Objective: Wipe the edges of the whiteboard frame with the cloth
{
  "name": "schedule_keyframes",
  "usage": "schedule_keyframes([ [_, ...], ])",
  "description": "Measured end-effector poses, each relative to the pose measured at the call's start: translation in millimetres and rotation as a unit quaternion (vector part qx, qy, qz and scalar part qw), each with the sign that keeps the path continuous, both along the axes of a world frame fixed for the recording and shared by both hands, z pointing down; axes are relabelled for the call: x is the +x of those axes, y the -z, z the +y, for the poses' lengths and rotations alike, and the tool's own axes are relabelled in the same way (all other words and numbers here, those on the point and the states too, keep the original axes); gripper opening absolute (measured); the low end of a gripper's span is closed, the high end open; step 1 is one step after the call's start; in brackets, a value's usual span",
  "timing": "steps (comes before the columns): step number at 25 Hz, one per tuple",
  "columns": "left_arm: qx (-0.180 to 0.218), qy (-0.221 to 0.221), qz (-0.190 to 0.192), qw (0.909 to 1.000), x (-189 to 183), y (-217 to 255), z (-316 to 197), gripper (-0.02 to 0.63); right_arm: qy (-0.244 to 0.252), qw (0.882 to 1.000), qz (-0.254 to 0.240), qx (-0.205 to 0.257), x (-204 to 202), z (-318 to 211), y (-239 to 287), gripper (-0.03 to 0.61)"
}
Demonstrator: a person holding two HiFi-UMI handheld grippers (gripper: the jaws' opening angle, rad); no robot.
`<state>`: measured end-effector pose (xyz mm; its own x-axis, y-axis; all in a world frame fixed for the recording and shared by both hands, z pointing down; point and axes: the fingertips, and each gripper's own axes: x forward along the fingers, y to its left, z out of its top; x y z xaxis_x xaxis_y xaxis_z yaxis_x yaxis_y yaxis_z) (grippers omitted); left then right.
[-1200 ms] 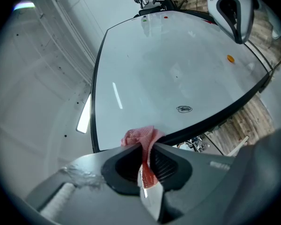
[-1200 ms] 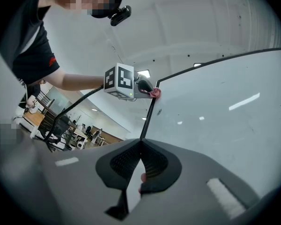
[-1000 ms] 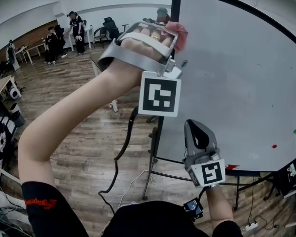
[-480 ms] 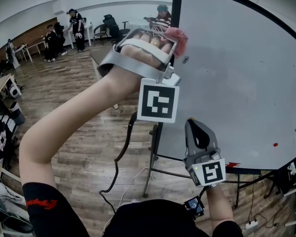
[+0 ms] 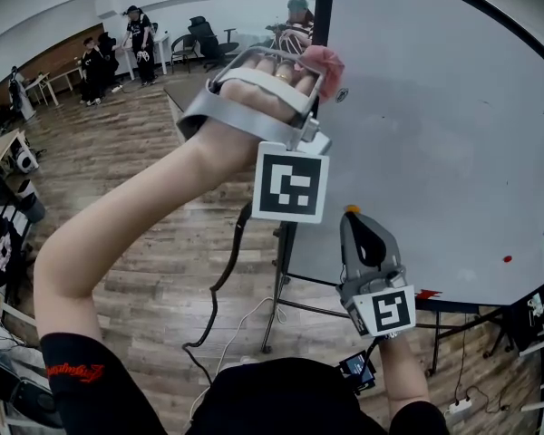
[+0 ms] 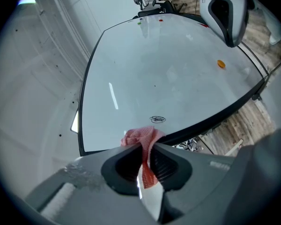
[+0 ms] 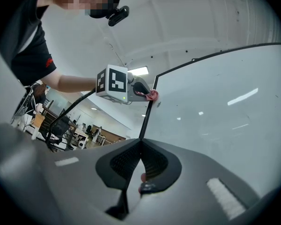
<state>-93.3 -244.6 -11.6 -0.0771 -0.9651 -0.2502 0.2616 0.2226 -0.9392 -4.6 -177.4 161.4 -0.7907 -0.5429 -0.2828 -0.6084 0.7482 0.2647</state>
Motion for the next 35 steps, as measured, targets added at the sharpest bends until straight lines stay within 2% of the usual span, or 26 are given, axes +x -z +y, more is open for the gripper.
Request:
schedule_keyframes([
  [23, -0.023, -0.002, 0.005, 0.9997, 1, -46, 2, 0.04, -0.014, 0.999, 0.016, -0.032, -1, 0, -27, 0.002],
  [31, -0.034, -0.007, 0.014, 0.9993, 1, -59, 3, 0.04, -0.004, 1.0, 0.01, -0.024, -4, 4, -30, 0.002],
  [35, -0.036, -0.007, 0.018, 0.9992, 2, -70, 2, 0.04, -0.013, 0.999, 0.004, -0.039, 0, 0, -35, 0.002],
])
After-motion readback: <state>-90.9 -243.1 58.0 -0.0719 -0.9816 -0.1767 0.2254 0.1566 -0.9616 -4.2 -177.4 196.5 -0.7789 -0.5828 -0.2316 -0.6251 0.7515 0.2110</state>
